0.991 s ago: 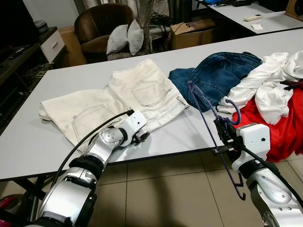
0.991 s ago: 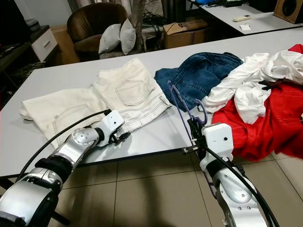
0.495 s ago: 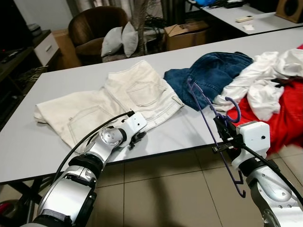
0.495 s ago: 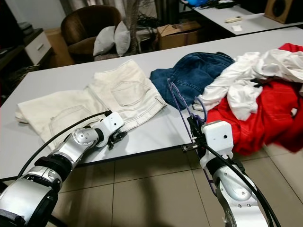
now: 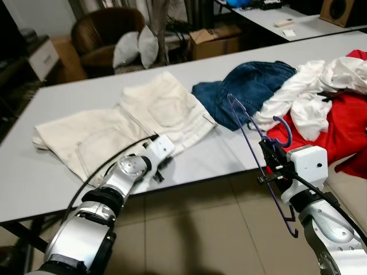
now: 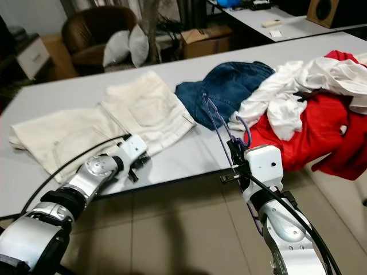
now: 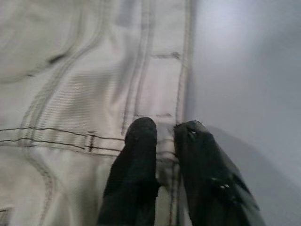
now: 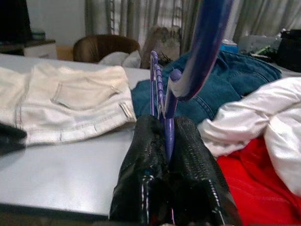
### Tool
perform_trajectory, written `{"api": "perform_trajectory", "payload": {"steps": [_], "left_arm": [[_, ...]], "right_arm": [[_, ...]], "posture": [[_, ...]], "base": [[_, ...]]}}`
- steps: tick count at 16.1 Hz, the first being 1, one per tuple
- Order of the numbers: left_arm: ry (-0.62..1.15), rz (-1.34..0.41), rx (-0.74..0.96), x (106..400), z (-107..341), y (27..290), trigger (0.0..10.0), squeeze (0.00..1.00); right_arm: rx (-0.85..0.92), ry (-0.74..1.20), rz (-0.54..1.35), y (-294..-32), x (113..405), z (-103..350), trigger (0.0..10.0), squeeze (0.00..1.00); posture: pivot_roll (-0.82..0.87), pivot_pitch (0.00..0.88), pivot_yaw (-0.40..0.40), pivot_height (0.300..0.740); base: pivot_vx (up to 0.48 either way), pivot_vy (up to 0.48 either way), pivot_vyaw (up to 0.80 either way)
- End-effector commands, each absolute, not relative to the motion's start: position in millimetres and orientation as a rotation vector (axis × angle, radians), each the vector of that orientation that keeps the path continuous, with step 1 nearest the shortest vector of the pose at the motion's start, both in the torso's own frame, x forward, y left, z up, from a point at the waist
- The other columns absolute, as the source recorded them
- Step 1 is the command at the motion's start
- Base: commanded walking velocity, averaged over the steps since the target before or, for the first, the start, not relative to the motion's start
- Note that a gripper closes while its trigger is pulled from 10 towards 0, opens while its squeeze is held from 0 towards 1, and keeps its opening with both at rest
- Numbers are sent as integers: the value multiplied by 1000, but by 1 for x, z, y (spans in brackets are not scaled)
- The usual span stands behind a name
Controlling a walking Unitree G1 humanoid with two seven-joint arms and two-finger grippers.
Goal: Hang hanger
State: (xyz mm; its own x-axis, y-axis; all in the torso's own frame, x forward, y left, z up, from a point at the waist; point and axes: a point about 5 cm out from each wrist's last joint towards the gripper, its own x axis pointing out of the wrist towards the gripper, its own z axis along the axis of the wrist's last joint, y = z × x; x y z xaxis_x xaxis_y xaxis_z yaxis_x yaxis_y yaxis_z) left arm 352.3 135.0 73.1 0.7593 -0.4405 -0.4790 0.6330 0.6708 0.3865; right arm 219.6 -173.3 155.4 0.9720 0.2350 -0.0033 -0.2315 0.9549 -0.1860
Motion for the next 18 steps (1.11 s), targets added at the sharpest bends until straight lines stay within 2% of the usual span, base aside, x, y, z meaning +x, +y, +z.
{"api": "perform_trajectory", "payload": {"steps": [1,4,6,7,8,9,10,14,16,18], "left_arm": [[254,-499,609,366,98,150,0,0],[37,-253,789,384,149,181,0,0],[-69,-196,797,389,173,184,0,0],[-16,-295,650,388,164,171,2902,0],[48,-363,496,385,153,161,10000,0],[117,-439,340,379,137,146,10000,239],[133,-468,299,376,133,142,10000,1000],[166,-567,154,365,118,126,10000,1000],[201,-601,301,358,106,127,10000,1000],[246,-664,334,354,101,122,10000,1000]], "right_arm": [[-180,-35,230,-175,222,157,10000,0],[-180,-34,241,-173,224,158,10000,0],[-179,-33,242,-174,225,157,10000,0],[-179,-32,244,-174,226,157,10000,0],[-178,-32,246,-174,226,157,10000,0],[-177,-27,248,-173,225,155,10000,0],[-178,-23,248,-173,225,155,10000,0],[-182,2,241,-181,220,152,10000,0],[-204,33,233,-197,216,149,10000,0],[-213,61,264,-202,214,147,10000,0]], "posture": [[-179,0,141,740],[-168,0,129,740],[-160,0,123,740],[-157,0,123,740],[-158,0,126,740],[-158,0,126,740],[-158,0,126,740],[-169,0,143,740],[-166,0,137,740],[-168,0,135,740]], "base": [[0,0,0],[0,0,0],[0,0,0],[0,0,0],[0,0,0],[0,0,0],[0,0,0],[0,0,0],[0,0,0],[0,0,0]]}}
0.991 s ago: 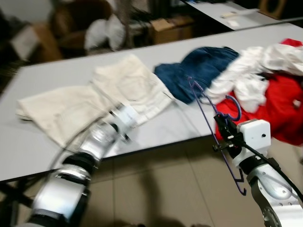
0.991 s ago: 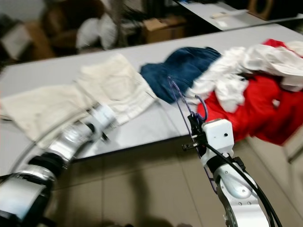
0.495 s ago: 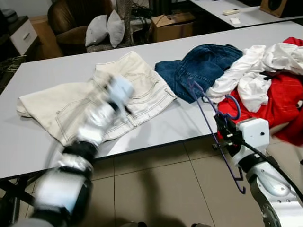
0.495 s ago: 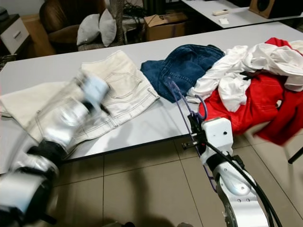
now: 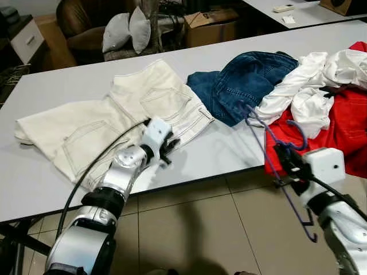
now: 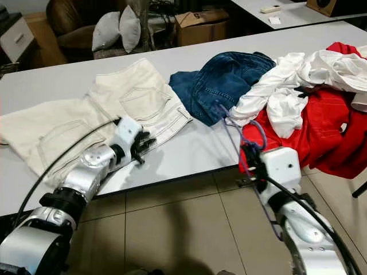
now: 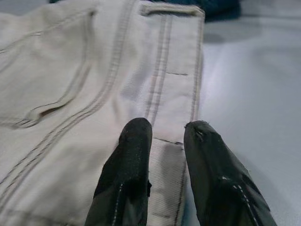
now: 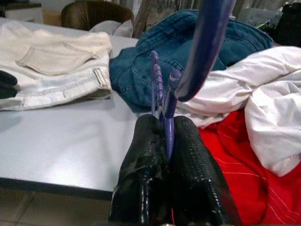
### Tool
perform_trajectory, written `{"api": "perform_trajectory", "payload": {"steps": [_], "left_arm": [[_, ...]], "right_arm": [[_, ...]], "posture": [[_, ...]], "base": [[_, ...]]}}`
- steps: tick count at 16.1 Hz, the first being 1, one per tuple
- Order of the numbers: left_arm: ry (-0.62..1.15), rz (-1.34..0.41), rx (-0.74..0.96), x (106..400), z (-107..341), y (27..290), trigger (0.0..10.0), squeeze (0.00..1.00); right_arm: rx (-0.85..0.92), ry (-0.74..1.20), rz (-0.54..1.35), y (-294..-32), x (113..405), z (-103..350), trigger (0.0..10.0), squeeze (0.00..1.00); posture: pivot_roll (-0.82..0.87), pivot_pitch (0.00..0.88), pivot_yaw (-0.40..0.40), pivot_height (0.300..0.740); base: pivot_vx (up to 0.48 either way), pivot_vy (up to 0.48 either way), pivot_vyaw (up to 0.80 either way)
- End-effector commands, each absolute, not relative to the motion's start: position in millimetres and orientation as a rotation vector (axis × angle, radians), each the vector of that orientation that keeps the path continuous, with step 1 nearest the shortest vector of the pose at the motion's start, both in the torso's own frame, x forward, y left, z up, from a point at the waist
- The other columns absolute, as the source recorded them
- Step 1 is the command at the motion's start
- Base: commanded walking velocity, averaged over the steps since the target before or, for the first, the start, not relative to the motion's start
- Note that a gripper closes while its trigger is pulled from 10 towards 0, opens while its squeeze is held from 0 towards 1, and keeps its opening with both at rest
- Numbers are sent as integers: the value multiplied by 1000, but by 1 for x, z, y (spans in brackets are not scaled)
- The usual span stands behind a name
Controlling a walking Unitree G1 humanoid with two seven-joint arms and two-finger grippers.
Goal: Hang hanger
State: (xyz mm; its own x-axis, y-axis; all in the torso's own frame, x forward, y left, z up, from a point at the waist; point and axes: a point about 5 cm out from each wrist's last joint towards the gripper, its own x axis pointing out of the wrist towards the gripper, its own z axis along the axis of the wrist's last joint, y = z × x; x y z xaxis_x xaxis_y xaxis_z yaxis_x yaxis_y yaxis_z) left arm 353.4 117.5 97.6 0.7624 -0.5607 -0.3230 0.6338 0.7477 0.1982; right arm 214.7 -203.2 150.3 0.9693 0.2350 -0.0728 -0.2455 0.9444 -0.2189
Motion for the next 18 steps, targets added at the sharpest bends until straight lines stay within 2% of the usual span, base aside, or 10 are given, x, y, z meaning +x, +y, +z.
{"api": "perform_trajectory", "payload": {"steps": [1,3,6,11,13,15,18], "left_arm": [[263,-701,379,351,97,119,10000,1000],[305,-730,453,347,90,119,10000,1000],[330,-637,624,352,87,130,10000,1000],[319,-592,855,360,91,137,10000,1000],[253,-524,962,371,105,142,10000,1000],[199,-474,988,378,119,146,10000,1000],[74,-330,1077,392,155,169,10000,1000]], "right_arm": [[-205,78,278,-205,212,145,10000,0],[-207,93,295,-208,209,144,10000,0],[-186,123,405,-205,202,145,10000,0],[-202,125,416,-207,204,147,10000,0],[-206,120,419,-208,204,149,10000,0],[-208,118,415,-209,204,150,10000,0],[-209,111,397,-210,203,150,10000,0]], "posture": [[-168,0,135,740],[-169,0,138,740],[-170,0,140,740],[-167,0,138,740],[-170,0,141,740],[-171,0,143,740],[-172,0,146,740]], "base": [[0,0,0],[0,0,0],[0,0,0],[0,0,0],[0,0,0],[0,0,0],[0,0,0]]}}
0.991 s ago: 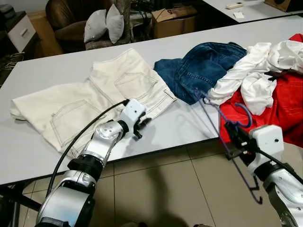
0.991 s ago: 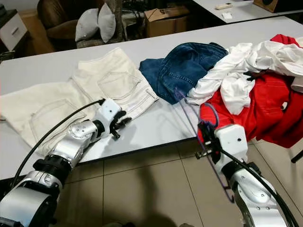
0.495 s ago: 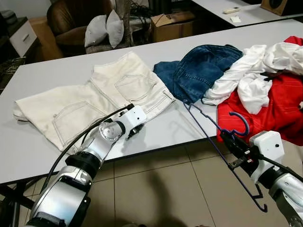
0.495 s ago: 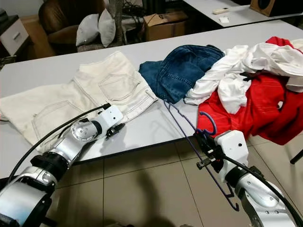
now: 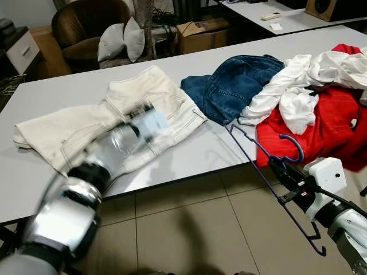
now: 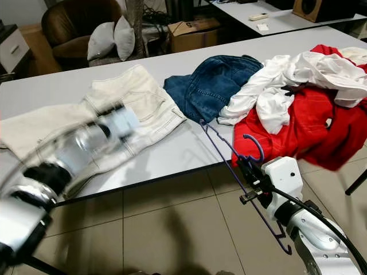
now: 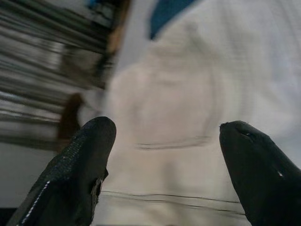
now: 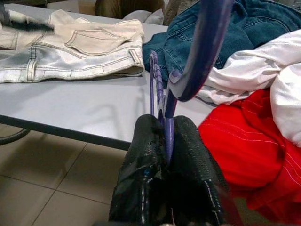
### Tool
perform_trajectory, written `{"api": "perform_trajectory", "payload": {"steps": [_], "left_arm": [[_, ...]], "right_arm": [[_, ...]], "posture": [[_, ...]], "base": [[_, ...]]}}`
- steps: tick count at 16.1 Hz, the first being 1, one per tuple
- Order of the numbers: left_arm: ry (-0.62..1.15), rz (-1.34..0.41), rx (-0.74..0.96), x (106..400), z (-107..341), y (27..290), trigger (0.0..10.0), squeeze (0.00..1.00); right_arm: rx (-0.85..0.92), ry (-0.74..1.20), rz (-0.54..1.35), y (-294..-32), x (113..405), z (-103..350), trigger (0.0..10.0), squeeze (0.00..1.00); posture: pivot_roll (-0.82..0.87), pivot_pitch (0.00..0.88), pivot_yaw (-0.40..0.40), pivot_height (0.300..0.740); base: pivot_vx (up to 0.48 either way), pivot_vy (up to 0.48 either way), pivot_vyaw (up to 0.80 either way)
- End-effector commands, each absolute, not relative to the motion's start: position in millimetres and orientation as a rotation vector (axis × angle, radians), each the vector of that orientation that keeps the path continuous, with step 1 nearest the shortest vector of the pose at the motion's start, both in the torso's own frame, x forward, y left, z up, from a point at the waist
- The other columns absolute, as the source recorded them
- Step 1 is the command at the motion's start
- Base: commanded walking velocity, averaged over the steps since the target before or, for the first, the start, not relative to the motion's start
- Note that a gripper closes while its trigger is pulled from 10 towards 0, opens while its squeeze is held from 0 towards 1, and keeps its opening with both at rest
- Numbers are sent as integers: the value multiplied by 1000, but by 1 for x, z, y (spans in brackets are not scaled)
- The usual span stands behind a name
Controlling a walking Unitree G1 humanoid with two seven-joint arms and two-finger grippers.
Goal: Hang hanger
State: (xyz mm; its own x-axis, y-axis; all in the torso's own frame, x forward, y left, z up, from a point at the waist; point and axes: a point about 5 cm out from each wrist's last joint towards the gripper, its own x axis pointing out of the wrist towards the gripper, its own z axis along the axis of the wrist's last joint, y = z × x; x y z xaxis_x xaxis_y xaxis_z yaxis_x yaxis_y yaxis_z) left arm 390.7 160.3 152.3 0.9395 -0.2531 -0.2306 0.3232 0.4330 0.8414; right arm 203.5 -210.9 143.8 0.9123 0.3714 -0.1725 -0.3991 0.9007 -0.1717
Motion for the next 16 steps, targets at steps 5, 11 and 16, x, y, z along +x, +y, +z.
{"api": "perform_trajectory", "payload": {"steps": [5,11,16], "left_arm": [[171,-591,554,373,130,140,10000,1000],[384,-674,586,354,85,139,10000,1000],[422,-538,842,360,83,156,10000,1000]], "right_arm": [[-176,115,446,-198,202,146,10000,0],[-159,169,538,-192,195,141,10000,0],[-169,172,533,-194,196,142,10000,0]], "posture": [[-167,0,150,740],[-169,0,148,740],[-173,0,149,740]], "base": [[0,0,0],[0,0,0],[0,0,0]]}}
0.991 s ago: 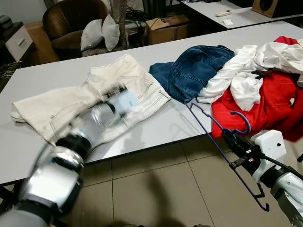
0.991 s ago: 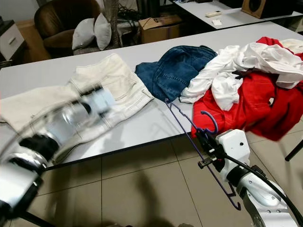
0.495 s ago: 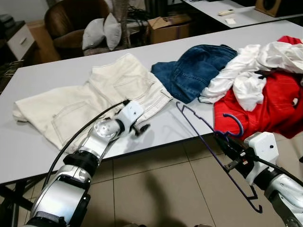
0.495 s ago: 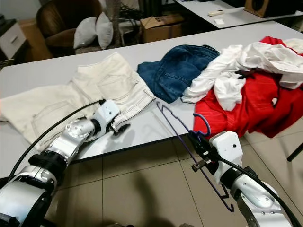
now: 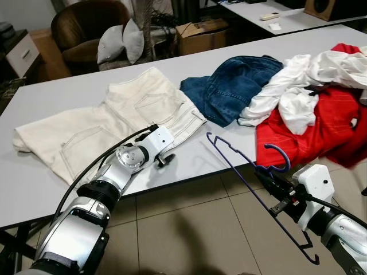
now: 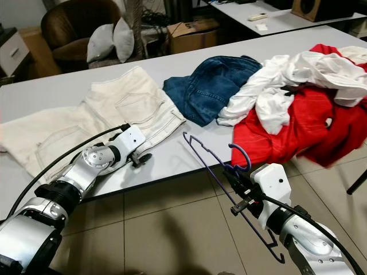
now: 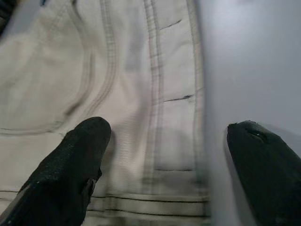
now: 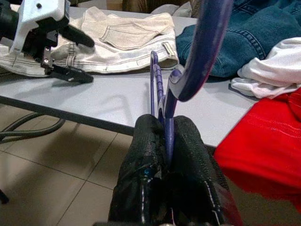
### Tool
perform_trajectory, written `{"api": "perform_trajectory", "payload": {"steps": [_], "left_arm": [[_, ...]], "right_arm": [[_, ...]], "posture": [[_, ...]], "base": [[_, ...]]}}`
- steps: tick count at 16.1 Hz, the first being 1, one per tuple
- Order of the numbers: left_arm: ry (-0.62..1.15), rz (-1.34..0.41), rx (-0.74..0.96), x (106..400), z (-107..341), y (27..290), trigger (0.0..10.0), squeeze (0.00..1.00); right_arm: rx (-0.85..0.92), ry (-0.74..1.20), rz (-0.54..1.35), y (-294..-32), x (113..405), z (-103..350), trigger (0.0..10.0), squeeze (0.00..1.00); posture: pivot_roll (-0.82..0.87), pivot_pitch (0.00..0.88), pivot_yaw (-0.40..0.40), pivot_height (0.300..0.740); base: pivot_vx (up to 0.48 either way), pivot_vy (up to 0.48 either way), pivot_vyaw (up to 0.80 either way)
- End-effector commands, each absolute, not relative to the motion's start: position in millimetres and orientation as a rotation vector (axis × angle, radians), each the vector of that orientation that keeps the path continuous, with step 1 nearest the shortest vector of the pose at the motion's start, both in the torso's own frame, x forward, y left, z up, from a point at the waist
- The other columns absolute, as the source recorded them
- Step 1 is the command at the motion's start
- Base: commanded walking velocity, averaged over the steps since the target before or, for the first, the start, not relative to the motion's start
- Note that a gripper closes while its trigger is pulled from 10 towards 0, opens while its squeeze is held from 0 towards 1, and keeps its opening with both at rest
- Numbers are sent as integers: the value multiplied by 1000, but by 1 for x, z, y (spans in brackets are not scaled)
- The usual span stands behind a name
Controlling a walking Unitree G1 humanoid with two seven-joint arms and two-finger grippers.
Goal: Hang hanger
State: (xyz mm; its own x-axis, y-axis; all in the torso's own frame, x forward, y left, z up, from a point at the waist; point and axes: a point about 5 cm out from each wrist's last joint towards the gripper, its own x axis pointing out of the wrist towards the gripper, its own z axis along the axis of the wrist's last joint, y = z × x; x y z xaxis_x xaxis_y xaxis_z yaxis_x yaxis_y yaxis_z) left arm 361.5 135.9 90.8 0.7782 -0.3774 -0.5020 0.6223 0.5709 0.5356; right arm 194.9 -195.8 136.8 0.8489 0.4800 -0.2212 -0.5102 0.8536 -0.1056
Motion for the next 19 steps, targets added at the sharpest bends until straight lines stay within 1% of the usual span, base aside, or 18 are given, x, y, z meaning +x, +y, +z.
{"api": "perform_trajectory", "payload": {"steps": [1,4,6,7,8,9,10,12,13,15,16,17,18,19], "left_arm": [[415,-524,871,361,85,158,10000,1000],[385,-427,990,367,91,168,10000,1000],[290,-355,1054,373,103,171,10000,1000],[218,-316,1075,376,111,171,10000,561],[166,-290,1075,377,117,171,10000,329],[152,-276,1076,377,119,173,10000,102],[186,-267,1080,376,115,178,10000,0],[268,-281,1072,372,105,186,10000,0],[313,-303,1033,369,98,188,10000,0],[331,-323,955,367,93,186,10000,0],[324,-390,645,364,91,167,10000,0],[294,-409,479,364,94,157,10000,0],[290,-388,376,364,94,155,10000,0],[252,-354,250,362,93,154,10000,180]], "right_arm": [[-169,171,531,-194,196,143,10000,0],[-169,161,517,-194,198,144,10000,0],[-171,150,500,-194,199,144,10000,0],[-171,144,487,-195,199,145,10000,0],[-170,140,479,-195,200,145,10000,0],[-168,140,477,-195,200,145,10000,0],[-166,139,477,-195,200,145,10000,0],[-164,138,477,-194,201,145,10000,0],[-163,138,475,-194,202,145,10000,0],[-162,136,471,-195,202,146,10000,0],[-158,136,464,-195,202,145,10000,0],[-153,135,460,-195,202,145,10000,0],[-145,135,456,-194,202,145,10000,0],[-142,142,450,-191,202,143,10000,0]], "posture": [[-173,0,149,740],[-172,0,150,740],[-172,0,152,740],[-172,0,152,740],[-172,0,152,740],[-170,0,154,740],[-167,0,154,740],[-165,0,154,740],[-165,0,154,740],[-163,0,154,740],[-163,0,157,740],[-164,0,159,740],[-166,0,162,740],[-170,0,159,740]], "base": [[0,0,0],[0,0,0],[0,0,0],[0,0,0],[0,0,0],[0,0,0],[0,0,0],[0,0,0],[0,0,0],[0,0,0],[0,0,0],[0,0,0],[0,0,0],[0,0,0]]}}
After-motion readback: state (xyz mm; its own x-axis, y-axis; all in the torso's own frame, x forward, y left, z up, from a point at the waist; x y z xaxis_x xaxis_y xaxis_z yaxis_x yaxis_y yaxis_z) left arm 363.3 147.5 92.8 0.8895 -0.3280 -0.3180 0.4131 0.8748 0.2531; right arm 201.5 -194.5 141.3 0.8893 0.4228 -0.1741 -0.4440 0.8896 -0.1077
